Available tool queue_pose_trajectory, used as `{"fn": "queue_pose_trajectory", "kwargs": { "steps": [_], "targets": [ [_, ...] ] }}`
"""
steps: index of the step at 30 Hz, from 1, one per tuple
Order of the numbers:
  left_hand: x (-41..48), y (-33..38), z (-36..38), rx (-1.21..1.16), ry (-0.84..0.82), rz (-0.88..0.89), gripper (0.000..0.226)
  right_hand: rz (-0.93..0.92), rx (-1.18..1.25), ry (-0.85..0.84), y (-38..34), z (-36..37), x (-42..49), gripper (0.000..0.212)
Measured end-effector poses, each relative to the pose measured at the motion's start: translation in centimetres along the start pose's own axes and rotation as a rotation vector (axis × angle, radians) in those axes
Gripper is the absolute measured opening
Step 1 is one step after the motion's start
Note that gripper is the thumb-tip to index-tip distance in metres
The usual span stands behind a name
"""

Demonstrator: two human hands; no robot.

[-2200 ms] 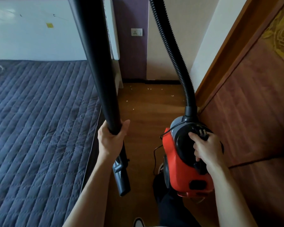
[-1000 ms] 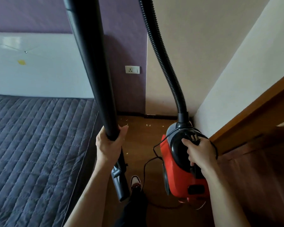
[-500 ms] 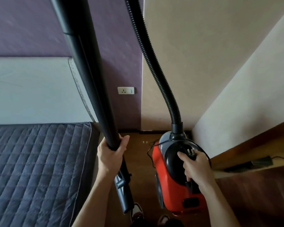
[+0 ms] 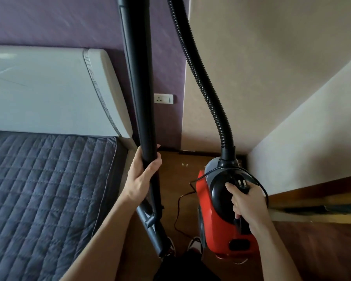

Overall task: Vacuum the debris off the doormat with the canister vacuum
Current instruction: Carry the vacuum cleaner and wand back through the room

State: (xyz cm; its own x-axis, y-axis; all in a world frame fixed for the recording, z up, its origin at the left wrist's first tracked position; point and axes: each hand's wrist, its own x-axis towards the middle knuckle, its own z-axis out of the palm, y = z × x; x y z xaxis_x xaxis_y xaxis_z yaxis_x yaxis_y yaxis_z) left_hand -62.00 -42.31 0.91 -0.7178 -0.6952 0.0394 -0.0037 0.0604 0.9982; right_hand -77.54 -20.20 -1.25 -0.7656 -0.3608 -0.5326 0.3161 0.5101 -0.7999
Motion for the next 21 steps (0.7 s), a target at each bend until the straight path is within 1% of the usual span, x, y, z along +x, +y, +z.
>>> {"fn": "queue_pose_trajectory", "kwargs": {
  "steps": [2,3,6,9,12,15,21],
  "targets": [
    [0.9,-0.8,0.0,0.064,-0.080,-0.006,0.028,0.007,-0.006,-0.009,0.2,0.0,0.5,0.038],
    [1.3,-1.2,0.1,0.086,-0.095,-0.013,0.024,0.014,-0.006,-0.011,0.3,0.0,0.8,0.037],
    [2.7,-2.5,0.4,0.143,-0.092,-0.027,0.021,0.042,0.001,-0.030,0.8,0.0,2.1,0.034],
    [4.0,-4.4,0.5,0.250,-0.130,-0.065,0.017,0.056,0.006,-0.049,1.8,0.1,4.0,0.036],
    [5.1,-7.3,0.6,0.305,-0.105,-0.077,0.018,0.046,-0.022,-0.067,3.0,0.4,6.3,0.039],
    [6.3,-10.9,0.9,0.324,-0.069,-0.095,0.011,0.037,-0.056,-0.076,4.8,1.2,9.1,0.039],
    [8.0,-21.3,2.1,0.358,-0.008,-0.083,0.010,0.007,-0.118,-0.068,11.6,4.2,16.8,0.033]
  ]
}}
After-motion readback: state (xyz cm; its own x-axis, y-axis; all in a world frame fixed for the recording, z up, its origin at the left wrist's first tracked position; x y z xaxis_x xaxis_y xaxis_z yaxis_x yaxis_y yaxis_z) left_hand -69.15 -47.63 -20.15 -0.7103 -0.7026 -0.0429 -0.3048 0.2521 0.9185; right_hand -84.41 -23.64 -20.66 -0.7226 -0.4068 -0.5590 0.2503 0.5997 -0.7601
